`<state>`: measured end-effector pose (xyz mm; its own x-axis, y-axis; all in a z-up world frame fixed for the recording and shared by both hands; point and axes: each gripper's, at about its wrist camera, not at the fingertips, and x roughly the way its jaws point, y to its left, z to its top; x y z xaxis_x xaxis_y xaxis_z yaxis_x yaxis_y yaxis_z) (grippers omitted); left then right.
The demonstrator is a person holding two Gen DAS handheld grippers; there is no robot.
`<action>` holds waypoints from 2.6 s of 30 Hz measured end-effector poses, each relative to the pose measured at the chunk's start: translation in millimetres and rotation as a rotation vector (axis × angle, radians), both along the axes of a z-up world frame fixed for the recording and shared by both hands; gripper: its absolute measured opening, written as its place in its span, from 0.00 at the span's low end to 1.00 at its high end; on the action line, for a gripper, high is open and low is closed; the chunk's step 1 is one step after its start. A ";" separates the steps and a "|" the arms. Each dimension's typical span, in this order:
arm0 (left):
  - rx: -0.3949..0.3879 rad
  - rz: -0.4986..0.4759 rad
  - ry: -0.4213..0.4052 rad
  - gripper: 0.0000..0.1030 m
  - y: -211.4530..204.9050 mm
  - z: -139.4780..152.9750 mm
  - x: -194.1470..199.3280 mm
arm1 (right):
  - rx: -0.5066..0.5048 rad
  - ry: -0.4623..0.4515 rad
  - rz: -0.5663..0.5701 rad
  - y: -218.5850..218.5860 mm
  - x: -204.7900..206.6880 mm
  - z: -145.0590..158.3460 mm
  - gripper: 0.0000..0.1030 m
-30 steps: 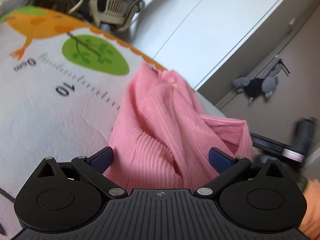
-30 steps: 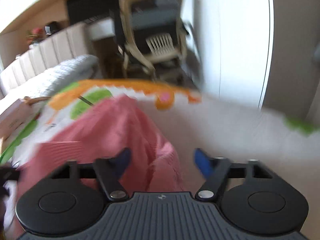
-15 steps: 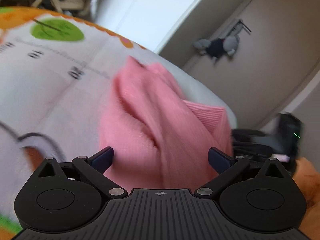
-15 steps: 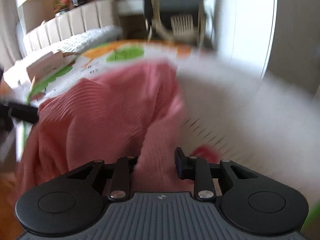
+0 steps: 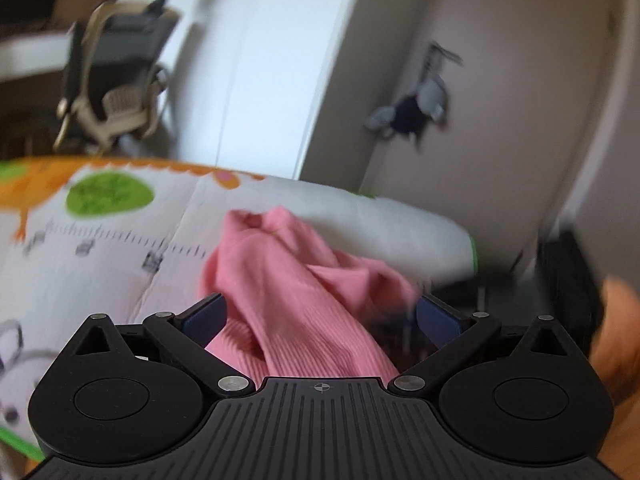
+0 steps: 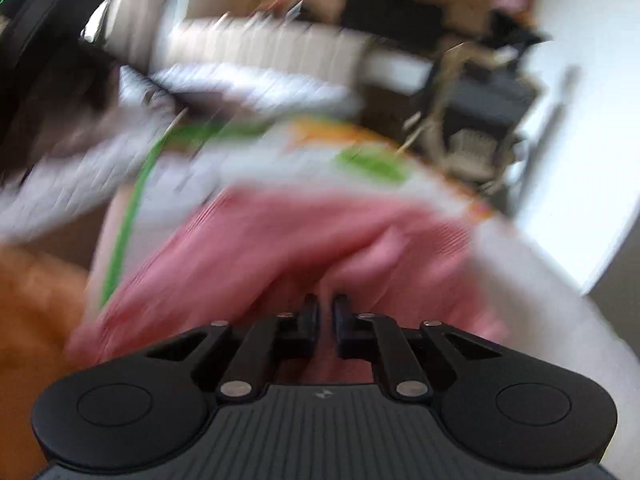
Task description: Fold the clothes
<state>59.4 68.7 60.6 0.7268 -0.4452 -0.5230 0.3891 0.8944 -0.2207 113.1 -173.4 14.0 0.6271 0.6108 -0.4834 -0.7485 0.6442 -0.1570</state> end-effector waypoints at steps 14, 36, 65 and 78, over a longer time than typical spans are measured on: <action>0.102 -0.030 0.143 1.00 -31.3 -42.3 13.8 | 0.184 0.125 -0.044 -74.4 13.8 1.2 0.65; 0.251 -0.012 0.149 1.00 -57.7 -52.0 14.9 | 0.194 0.092 -0.779 -142.4 129.4 -17.6 0.42; 0.061 0.090 -0.008 0.14 -17.0 12.3 59.7 | 0.132 0.056 -0.410 -65.5 70.7 -33.2 0.80; -0.215 0.582 0.174 0.15 187.8 -65.9 126.1 | -0.182 0.011 -0.243 -4.4 76.5 -12.9 0.80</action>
<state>185.5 256.5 -5.3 0.7935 -0.1113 -0.5983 -0.2045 0.8773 -0.4343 189.6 -177.8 1.1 0.7386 0.3460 -0.5786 -0.5779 0.7670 -0.2790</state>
